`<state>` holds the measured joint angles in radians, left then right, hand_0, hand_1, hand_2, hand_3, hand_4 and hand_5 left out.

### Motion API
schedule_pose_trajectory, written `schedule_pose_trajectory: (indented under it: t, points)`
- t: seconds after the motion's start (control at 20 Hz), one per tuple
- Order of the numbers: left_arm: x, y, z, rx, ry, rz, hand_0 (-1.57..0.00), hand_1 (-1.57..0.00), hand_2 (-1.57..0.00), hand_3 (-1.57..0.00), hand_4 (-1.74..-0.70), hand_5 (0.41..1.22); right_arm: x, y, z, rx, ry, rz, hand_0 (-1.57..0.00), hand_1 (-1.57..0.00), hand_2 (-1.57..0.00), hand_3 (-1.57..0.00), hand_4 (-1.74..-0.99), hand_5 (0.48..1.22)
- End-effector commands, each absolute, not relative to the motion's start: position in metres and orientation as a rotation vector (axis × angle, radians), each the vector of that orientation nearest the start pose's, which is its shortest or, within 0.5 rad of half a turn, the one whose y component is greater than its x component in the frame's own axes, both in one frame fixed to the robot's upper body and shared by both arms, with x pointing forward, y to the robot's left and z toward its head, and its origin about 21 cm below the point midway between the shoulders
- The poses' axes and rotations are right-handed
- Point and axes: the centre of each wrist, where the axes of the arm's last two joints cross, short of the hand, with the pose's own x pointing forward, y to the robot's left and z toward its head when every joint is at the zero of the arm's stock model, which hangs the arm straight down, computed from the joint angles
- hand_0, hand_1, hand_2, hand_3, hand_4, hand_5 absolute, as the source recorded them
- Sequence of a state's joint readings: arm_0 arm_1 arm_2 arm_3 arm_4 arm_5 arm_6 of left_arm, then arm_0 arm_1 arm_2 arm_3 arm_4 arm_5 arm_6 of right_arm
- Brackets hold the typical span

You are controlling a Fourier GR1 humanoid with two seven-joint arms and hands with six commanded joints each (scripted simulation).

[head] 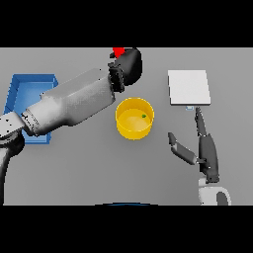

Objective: Pick up the red beaker and tilt it to pour out 1 green nut into yellow bowl. Pick up the yellow bowl and place it on the metallic measuring scale.

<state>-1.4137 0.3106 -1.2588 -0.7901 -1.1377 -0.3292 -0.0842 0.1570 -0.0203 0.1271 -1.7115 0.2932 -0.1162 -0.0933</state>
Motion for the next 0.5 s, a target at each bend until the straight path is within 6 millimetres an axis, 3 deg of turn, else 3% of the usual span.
schedule_pose_trajectory:
  t: [0.0,0.05,0.15,0.3,0.45]
  points:
    - [0.413,0.030,0.180,-1.449,0.812,2.512,-1.57,-1.57,-1.57,-1.49,-1.73,1.221,0.211,-0.214,0.001,-0.269,-1.681,0.225,0.00,0.00,0.00,0.00,-1.203,0.592]
    - [0.419,0.033,0.197,-1.510,0.839,2.496,-1.57,-1.57,-1.40,-1.51,-1.68,1.221,0.209,-0.215,0.001,-0.267,-1.704,0.229,0.00,0.00,0.00,0.00,-1.201,0.592]
    - [0.428,0.042,0.232,-1.588,0.915,2.481,-1.57,-1.57,-1.46,-1.04,-1.70,1.221,0.208,-0.218,0.003,-0.254,-1.705,0.217,0.00,0.00,0.00,0.00,-1.186,0.596]
    - [0.443,0.055,0.277,-1.785,1.065,2.464,-1.57,-1.57,-1.51,-1.30,-1.71,1.221,0.210,-0.216,0.005,-0.213,-1.701,0.194,0.00,0.00,0.00,0.00,-1.182,0.593]
    - [0.460,0.095,0.304,-1.983,1.374,2.538,-1.57,-1.57,-1.54,-1.38,-1.72,1.221,0.213,-0.211,0.004,-0.201,-1.701,0.190,0.00,0.00,0.00,0.00,-1.200,0.596]
